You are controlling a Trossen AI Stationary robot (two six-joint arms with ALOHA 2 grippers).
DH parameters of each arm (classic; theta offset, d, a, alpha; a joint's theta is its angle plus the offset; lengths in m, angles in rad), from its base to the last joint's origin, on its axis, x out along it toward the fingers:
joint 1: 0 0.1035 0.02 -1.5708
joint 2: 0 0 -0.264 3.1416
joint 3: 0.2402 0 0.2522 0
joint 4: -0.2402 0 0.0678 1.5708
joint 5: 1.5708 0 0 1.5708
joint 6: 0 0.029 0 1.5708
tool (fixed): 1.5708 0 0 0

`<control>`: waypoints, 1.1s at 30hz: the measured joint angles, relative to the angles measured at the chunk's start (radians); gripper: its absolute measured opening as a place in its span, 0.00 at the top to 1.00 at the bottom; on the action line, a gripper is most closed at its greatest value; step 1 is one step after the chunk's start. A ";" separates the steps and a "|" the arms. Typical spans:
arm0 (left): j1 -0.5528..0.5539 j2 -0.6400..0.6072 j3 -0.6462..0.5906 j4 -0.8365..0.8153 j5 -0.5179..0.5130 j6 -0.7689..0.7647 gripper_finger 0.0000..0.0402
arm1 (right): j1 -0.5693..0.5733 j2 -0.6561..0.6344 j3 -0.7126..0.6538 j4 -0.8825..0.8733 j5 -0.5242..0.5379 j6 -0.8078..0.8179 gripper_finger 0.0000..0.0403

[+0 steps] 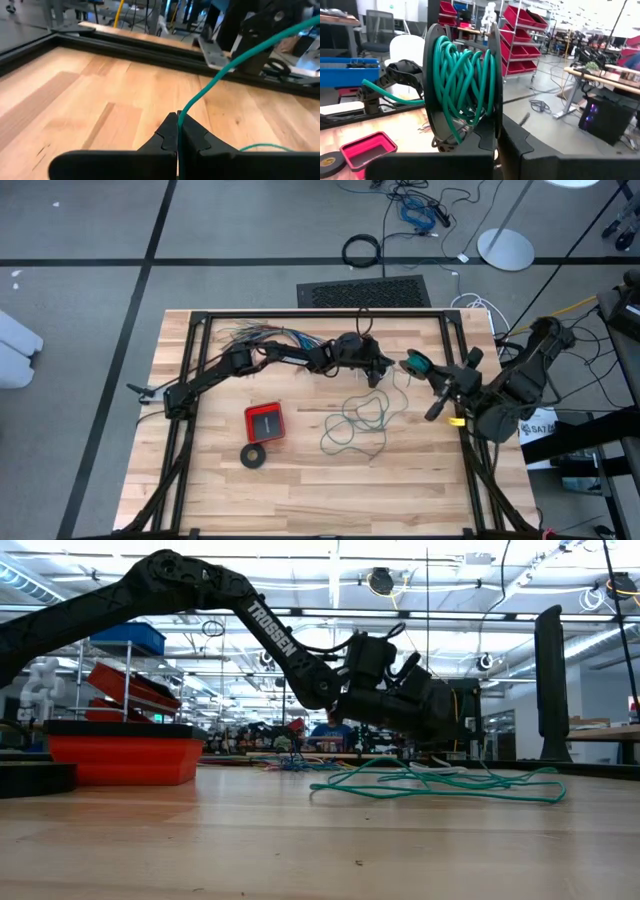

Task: Coil cords
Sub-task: Coil the green wire onto the spool

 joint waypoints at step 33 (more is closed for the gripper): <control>-0.016 -0.089 0.000 -0.048 0.392 -0.044 0.25 | 0.156 -0.027 0.000 0.151 0.008 -0.138 1.00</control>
